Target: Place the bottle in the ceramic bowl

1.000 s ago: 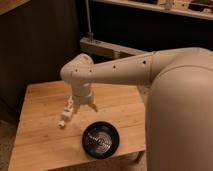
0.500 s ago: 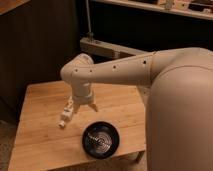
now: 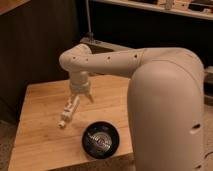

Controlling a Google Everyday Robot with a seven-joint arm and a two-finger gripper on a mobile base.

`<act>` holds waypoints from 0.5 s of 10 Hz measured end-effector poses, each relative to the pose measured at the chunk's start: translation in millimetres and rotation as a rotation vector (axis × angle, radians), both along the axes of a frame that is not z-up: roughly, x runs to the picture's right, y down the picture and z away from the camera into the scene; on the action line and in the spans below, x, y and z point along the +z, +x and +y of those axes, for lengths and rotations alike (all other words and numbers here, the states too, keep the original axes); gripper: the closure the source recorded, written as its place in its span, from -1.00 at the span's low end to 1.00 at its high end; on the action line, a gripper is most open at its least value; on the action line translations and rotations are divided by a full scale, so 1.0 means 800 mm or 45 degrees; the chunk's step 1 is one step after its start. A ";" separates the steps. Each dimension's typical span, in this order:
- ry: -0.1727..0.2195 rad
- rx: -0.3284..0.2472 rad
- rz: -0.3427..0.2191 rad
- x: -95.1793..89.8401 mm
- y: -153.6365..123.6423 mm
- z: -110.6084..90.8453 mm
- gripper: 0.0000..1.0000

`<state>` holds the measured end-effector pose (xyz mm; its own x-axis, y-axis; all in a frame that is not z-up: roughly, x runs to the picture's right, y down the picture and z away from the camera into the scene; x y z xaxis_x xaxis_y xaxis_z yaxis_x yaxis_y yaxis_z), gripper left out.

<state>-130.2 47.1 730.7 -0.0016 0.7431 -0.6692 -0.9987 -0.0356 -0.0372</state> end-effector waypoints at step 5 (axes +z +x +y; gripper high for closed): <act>-0.017 0.173 0.142 0.021 -0.048 -0.014 -0.30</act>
